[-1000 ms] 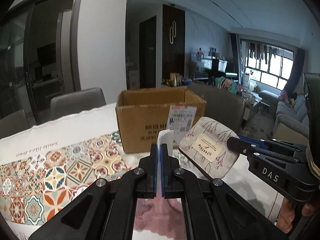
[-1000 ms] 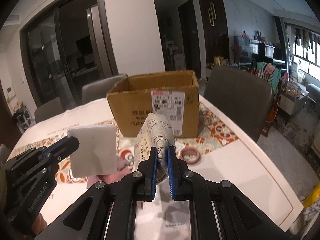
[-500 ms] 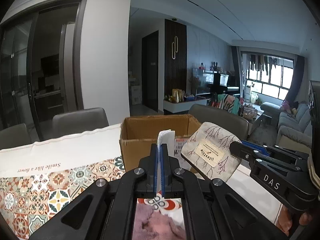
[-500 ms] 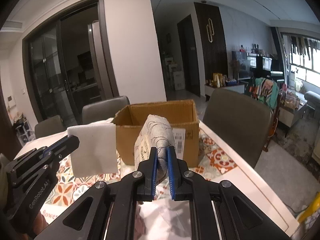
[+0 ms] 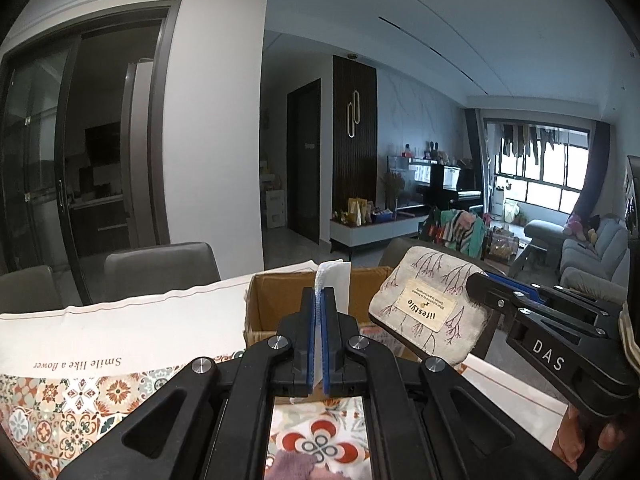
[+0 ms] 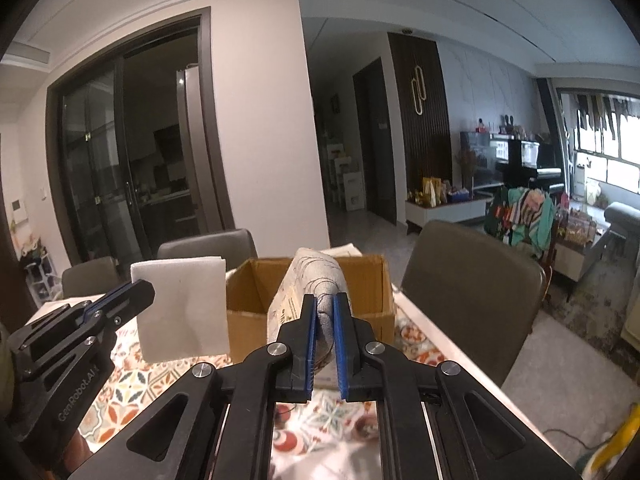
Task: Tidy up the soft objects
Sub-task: 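Lower white cloth and beige pouch into the box and open both tools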
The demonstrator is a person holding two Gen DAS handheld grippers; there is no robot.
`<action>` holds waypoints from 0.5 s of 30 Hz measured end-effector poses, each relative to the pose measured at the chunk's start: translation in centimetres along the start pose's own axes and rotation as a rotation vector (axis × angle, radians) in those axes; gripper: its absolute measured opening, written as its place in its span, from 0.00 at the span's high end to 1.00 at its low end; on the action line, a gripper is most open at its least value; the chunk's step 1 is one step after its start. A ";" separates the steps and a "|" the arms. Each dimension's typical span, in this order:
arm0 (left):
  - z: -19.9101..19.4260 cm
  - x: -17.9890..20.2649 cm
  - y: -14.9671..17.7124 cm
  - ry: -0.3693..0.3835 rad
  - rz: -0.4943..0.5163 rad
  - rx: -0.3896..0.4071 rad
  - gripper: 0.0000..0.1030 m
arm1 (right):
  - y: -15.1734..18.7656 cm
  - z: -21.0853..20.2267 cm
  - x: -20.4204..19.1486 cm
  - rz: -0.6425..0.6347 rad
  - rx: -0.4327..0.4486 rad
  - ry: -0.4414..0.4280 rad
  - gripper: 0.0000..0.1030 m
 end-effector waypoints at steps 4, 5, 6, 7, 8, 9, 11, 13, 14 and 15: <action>0.8 -0.3 -1.1 -0.002 0.003 0.019 0.96 | -1.2 0.7 -0.1 -0.001 0.020 -0.005 0.91; 1.0 -0.3 -1.3 -0.001 0.006 0.024 0.96 | -1.5 1.0 -0.1 -0.002 0.027 -0.003 0.91; 1.2 -0.3 -1.6 -0.002 0.008 0.030 0.96 | -1.8 1.1 0.0 -0.003 0.032 -0.002 0.91; 1.4 -0.4 -1.8 -0.001 0.011 0.033 0.96 | -2.3 1.4 0.1 -0.003 0.038 -0.001 0.91; 1.6 -0.5 -1.9 -0.001 0.014 0.036 0.96 | -2.6 1.6 0.0 -0.004 0.043 0.001 0.91; 1.9 -0.6 -2.1 -0.001 0.015 0.040 0.96 | -3.0 1.9 0.1 -0.005 0.050 0.004 0.91; 2.4 -0.8 -2.4 0.002 0.018 0.046 0.96 | -3.6 2.3 0.3 -0.006 0.059 0.006 0.91; 3.2 -0.9 -2.8 0.002 0.024 0.049 0.95 | -4.2 2.7 0.3 -0.006 0.071 0.010 0.91; 3.4 -1.0 -3.0 0.000 0.026 0.052 0.95 | -4.6 3.1 0.3 -0.007 0.076 0.011 0.91; 3.9 -1.2 -3.1 0.000 0.029 0.053 0.95 | -4.8 3.2 0.2 -0.006 0.079 0.010 0.91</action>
Point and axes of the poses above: each gripper's, at about its wrist camera, not at the fingertips, and z roughly the way its jaws point, x to its right, y to its underside, the point moved 9 cm from there along z, roughly the way its jaws point, and after that the axes turned 7 degrees about y, right-handed, at the moved point
